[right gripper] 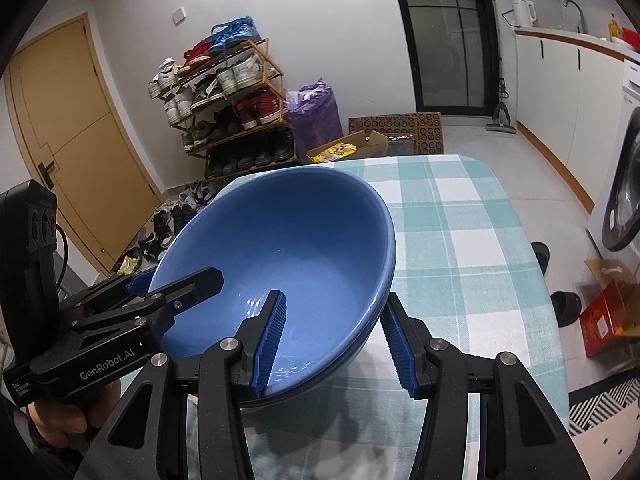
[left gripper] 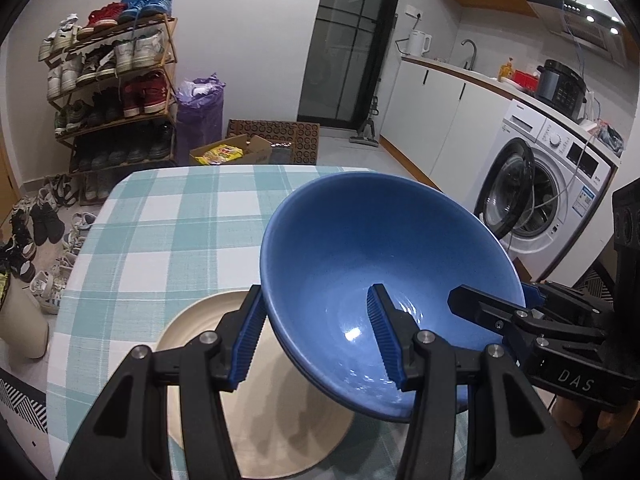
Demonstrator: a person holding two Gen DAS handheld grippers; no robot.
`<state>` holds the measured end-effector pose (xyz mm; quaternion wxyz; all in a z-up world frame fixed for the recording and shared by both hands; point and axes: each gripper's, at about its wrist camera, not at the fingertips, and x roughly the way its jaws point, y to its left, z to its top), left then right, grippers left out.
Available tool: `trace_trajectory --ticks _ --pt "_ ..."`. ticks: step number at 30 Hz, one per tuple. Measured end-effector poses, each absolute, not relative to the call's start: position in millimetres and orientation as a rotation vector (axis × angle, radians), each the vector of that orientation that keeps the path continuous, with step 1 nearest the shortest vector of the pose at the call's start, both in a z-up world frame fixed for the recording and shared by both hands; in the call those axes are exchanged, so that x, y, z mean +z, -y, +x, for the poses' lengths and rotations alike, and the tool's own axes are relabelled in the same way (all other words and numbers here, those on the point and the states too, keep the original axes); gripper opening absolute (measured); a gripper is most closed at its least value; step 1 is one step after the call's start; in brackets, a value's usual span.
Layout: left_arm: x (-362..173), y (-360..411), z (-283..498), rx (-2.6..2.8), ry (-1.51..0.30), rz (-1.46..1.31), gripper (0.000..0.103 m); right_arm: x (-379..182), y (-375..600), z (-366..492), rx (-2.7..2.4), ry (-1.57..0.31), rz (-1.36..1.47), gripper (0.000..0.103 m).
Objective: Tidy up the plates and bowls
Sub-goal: 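Lift the nested blue bowls with both grippers and carry them over the plates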
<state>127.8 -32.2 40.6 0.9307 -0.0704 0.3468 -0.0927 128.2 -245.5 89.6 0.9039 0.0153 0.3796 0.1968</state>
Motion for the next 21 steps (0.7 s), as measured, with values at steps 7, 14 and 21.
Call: trace_trajectory --ticks 7,14,21 --pt "37.0 7.4 124.1 -0.160 -0.703 -0.173 0.051 90.9 218.2 129.9 0.423 -0.780 0.009 0.051" --pt "32.4 -14.2 121.0 -0.133 -0.699 -0.200 0.051 86.1 193.8 133.7 0.446 -0.789 0.000 0.051" --pt "25.6 -31.8 120.2 -0.114 -0.698 -0.216 0.051 76.6 173.1 141.3 0.467 -0.803 -0.021 0.051"
